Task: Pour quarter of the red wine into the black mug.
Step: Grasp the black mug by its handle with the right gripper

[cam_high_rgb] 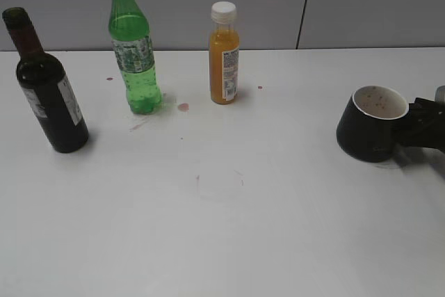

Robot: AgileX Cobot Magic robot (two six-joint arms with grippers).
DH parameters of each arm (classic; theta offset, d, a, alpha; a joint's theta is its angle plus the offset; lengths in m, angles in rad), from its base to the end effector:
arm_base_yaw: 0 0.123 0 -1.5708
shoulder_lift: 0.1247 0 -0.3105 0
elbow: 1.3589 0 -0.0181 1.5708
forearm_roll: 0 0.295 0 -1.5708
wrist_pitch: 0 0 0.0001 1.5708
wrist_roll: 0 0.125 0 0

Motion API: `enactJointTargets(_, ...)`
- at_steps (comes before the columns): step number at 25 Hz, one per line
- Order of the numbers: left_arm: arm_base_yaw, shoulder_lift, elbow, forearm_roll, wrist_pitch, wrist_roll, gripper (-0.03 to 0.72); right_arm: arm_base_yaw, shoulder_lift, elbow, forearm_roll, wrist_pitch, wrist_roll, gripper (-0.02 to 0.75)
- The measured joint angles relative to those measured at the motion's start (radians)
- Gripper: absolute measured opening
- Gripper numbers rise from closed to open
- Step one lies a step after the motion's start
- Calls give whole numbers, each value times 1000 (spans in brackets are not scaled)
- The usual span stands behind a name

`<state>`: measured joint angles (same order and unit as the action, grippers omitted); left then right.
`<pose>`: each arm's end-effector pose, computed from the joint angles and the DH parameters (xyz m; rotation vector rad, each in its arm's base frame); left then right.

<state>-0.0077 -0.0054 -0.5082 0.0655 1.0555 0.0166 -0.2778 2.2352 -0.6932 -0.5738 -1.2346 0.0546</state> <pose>0.0370 0.0068 0.2869 0.0213 2.0247 0.0837 0.3788 -0.0414 0.0212 -0.2599 1.7943 0.1901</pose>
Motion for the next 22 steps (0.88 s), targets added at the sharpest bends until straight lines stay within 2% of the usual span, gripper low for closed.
enactJointTargets(7,0,0,0,0,0,0,589,0,0,0,-3,-1,0,146)
enactJointTargets(9,0,0,0,0,0,0,589,0,0,0,-2,-2,0,97)
enactJointTargets(22,0,0,0,0,0,0,589,0,-17,14,1,11,44,88)
